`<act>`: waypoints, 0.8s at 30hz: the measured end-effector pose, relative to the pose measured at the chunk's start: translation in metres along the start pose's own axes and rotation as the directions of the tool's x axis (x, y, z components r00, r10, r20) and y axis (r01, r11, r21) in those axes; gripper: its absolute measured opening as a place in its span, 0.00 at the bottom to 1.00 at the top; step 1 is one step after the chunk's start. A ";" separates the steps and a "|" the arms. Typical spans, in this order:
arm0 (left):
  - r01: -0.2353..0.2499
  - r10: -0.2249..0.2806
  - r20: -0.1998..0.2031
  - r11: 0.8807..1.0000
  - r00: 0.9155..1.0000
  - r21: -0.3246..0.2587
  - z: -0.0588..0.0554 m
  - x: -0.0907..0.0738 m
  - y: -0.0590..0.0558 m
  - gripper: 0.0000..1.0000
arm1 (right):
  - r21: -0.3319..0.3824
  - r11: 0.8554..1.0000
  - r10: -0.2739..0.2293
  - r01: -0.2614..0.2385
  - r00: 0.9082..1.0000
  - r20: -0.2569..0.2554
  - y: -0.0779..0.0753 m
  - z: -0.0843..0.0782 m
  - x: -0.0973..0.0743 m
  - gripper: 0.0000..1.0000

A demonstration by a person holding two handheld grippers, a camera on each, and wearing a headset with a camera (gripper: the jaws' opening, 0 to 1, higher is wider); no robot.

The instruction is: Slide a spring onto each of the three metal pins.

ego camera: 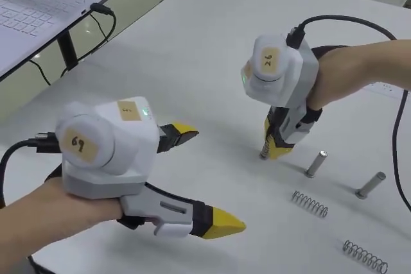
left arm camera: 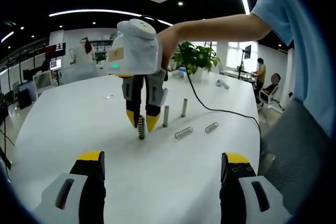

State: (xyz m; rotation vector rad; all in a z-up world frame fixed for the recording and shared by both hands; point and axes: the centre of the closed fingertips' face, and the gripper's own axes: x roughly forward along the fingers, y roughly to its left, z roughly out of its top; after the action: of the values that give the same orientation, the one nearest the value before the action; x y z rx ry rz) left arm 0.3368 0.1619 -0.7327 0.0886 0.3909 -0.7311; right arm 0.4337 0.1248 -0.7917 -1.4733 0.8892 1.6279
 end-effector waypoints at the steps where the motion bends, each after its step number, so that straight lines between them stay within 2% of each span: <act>1: 0.002 -0.002 0.000 1.000 1.000 -0.003 0.000 0.000 0.000 0.89 | -0.003 1.000 -0.002 0.002 1.000 0.002 0.000 -0.001 -0.001 0.21; 8: 0.000 0.000 0.003 1.000 1.000 -0.003 0.000 0.000 -0.001 0.90 | 0.011 1.000 -0.021 0.021 0.998 0.057 0.001 0.002 -0.004 0.45; 10: 0.000 0.000 0.000 1.000 1.000 -0.001 0.000 0.000 -0.001 0.90 | 0.019 1.000 -0.022 0.021 0.998 0.063 0.003 0.002 -0.003 0.49; 13: 0.001 -0.001 0.003 1.000 1.000 0.000 0.001 0.000 -0.002 0.90 | 0.020 0.999 -0.031 0.030 0.997 0.065 0.003 0.002 0.000 0.62; 16: 0.001 -0.001 0.003 1.000 1.000 0.001 0.001 0.000 -0.002 0.90 | 0.030 0.999 -0.023 0.021 0.996 0.081 0.007 0.003 0.000 0.65; 24: 0.001 -0.001 0.011 1.000 1.000 0.000 0.004 -0.002 -0.001 0.91 | 0.065 0.997 -0.048 0.038 0.986 0.162 0.013 0.010 -0.002 0.85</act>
State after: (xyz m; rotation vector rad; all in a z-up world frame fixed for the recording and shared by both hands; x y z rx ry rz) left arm 0.3361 0.1616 -0.7286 0.0839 0.3805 -0.7324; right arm 0.4175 0.1273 -0.7889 -1.2883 0.8030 1.6486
